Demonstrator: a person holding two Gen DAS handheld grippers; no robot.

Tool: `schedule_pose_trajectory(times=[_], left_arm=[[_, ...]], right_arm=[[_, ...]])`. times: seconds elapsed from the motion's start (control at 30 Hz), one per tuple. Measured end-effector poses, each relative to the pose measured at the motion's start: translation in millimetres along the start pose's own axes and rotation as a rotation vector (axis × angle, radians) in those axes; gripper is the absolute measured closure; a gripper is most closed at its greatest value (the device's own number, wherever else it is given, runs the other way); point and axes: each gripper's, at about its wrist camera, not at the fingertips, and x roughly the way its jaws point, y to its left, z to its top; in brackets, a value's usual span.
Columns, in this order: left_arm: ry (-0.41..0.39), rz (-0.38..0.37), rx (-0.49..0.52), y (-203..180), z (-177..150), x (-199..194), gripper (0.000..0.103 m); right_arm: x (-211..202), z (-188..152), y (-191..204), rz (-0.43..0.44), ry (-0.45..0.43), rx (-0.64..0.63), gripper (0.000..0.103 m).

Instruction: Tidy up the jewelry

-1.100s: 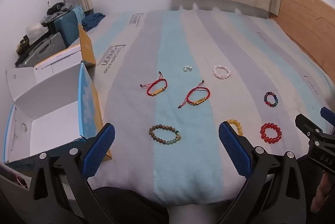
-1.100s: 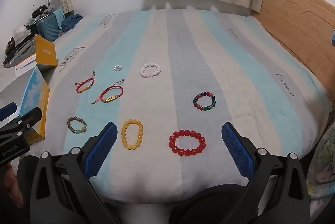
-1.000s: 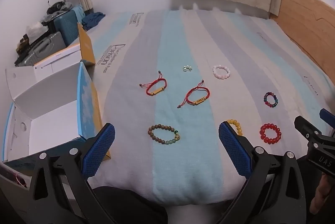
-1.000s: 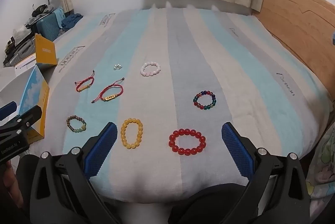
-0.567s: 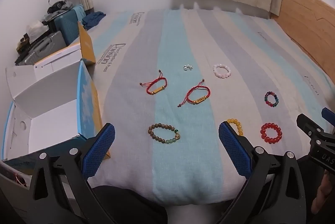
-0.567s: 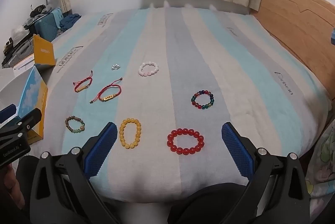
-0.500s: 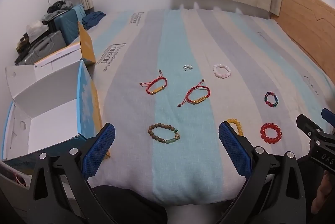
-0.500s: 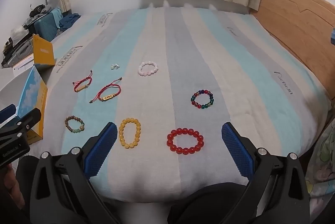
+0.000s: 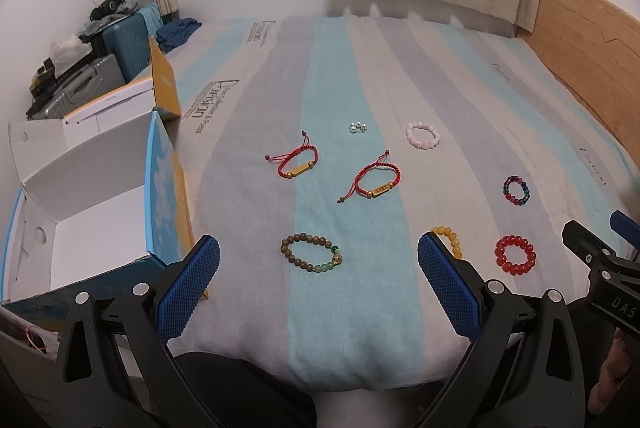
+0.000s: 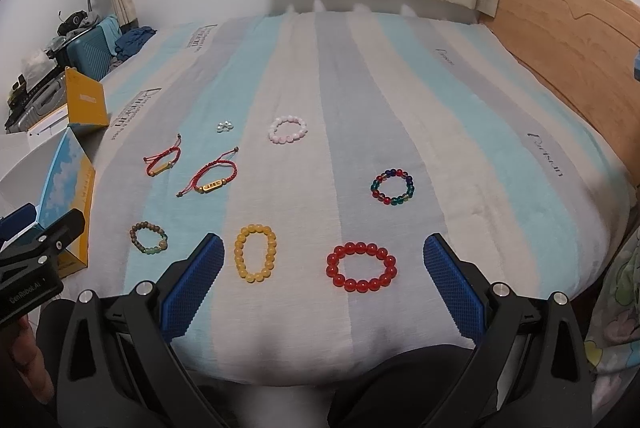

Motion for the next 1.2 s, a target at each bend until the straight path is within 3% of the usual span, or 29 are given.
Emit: schedule_pose_trajectory(times=[1.2], left_arm=[[0.006,-0.004,0.011,-7,-3,-1,0.006]], right_arm=[[-4,-1,10,0.006,0.008,-0.005,0.007]])
